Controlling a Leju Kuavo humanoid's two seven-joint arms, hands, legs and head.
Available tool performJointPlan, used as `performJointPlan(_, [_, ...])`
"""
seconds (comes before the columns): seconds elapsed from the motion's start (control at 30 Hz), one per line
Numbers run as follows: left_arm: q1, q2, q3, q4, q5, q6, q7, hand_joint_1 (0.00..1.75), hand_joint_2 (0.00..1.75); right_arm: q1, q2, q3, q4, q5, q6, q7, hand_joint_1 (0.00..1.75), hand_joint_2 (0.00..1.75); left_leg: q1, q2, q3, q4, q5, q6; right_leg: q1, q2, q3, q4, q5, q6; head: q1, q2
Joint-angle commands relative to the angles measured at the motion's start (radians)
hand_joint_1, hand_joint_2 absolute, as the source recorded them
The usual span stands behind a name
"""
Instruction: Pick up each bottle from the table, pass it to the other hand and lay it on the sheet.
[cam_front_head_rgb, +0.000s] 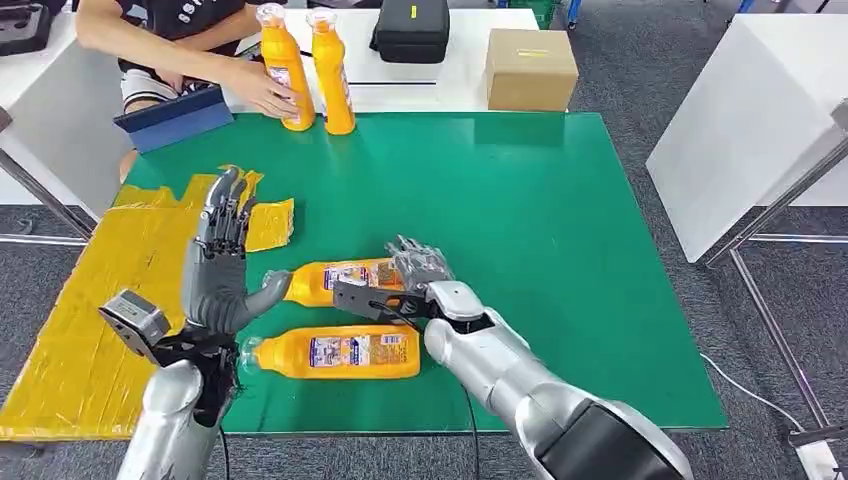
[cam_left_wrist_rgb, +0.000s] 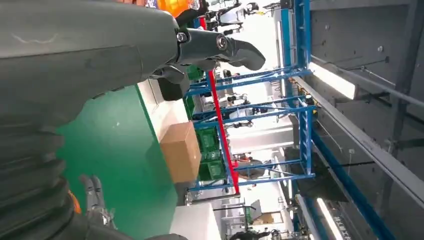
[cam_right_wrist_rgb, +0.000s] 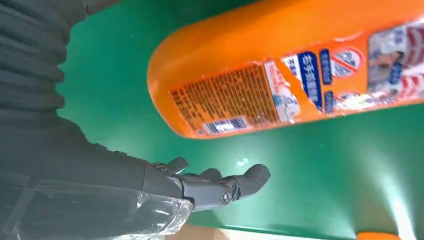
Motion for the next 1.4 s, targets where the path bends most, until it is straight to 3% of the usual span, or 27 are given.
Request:
performJointPlan(0.03, [0.003, 0.006, 0.015, 0.063, -0.007, -0.012, -0.031, 0.0, 1.75, -0.028, -0.01, 0.037, 0.116, 0.018, -0.026, -0.003, 0.0, 1.75, 0.0, 0.0, 0.004, -0.001, -0.001, -0.003, 0.0, -0.001, 0.004, -0.001, -0.001, -0.001, 0.0, 0.0])
performJointPlan(0.7, [-0.02, 0.033, -0.033, 0.03, 0.021, -0.016, -0.014, 0.0, 1.75, -0.03, -0.032, 0.068, 0.153, 0.15, -0.177, 0.034, 0.0, 1.75, 0.001, -0.002, 0.003, 0.0, -0.001, -0.003, 0.001, -0.003, 0.004, 0.0, -0.002, -0.001, 0.0, 0.0])
performJointPlan(0.97, [-0.02, 0.033, -0.033, 0.029, 0.022, -0.016, -0.014, 0.0, 1.75, -0.029, -0.032, 0.067, 0.154, 0.151, -0.178, 0.033, 0.0, 1.75, 0.0, -0.002, 0.002, 0.0, -0.001, -0.003, 0.0, -0.003, 0.003, 0.0, -0.001, -0.001, 0.0, 0.0])
performJointPlan(1.0, [-0.018, 0.036, -0.035, 0.026, 0.024, -0.015, -0.014, 0.0, 1.75, -0.027, -0.032, 0.069, 0.152, 0.161, -0.193, 0.033, 0.16, 1.75, 0.001, -0.002, 0.002, 0.0, 0.0, -0.002, 0.0, -0.002, 0.002, 0.0, -0.001, -0.001, 0.0, 0.0])
performJointPlan(1.03, [-0.016, 0.036, -0.036, 0.025, 0.025, -0.014, -0.014, 0.0, 1.75, -0.025, -0.034, 0.068, 0.151, 0.163, -0.2, 0.03, 0.56, 1.75, 0.001, -0.002, 0.003, 0.0, -0.001, -0.003, 0.001, -0.003, 0.003, 0.0, -0.001, -0.001, 0.0, 0.0])
performJointPlan(1.07, [-0.013, 0.037, -0.037, 0.021, 0.027, -0.013, -0.014, 0.0, 1.75, -0.021, -0.038, 0.064, 0.15, 0.163, -0.21, 0.026, 1.19, 1.75, 0.0, -0.001, 0.002, 0.0, 0.0, -0.002, 0.0, -0.002, 0.002, -0.001, -0.001, -0.001, 0.0, 0.0])
performJointPlan(1.1, [-0.007, 0.038, -0.038, 0.017, 0.028, -0.013, -0.015, 0.0, 1.75, -0.017, -0.042, 0.062, 0.15, 0.166, -0.219, 0.023, 1.41, 1.75, 0.0, -0.001, 0.002, 0.0, 0.0, -0.002, 0.0, -0.002, 0.002, -0.001, -0.001, -0.001, 0.0, 0.0])
performJointPlan(1.13, [-0.005, 0.039, -0.038, 0.016, 0.029, -0.013, -0.015, 0.0, 1.75, -0.015, -0.044, 0.061, 0.15, 0.169, -0.226, 0.019, 1.52, 1.75, 0.0, -0.002, 0.003, 0.0, -0.001, -0.003, 0.0, -0.003, 0.003, -0.001, -0.001, -0.001, 0.0, 0.0])
performJointPlan(1.33, [0.025, 0.021, -0.032, -0.012, 0.031, -0.017, -0.018, 0.0, 1.75, -0.002, -0.053, 0.053, 0.151, 0.2, -0.27, 0.002, 1.69, 1.75, 0.001, -0.001, 0.004, -0.001, -0.001, -0.003, 0.001, -0.002, 0.004, -0.001, -0.001, -0.001, 0.0, 0.0])
performJointPlan(1.4, [0.016, 0.02, -0.031, -0.002, 0.029, -0.021, -0.019, 0.0, 1.75, -0.001, -0.055, 0.047, 0.153, 0.201, -0.273, -0.002, 1.61, 1.75, 0.0, -0.001, 0.002, -0.001, 0.0, -0.002, 0.0, -0.002, 0.002, -0.001, -0.001, 0.0, 0.0, 0.0])
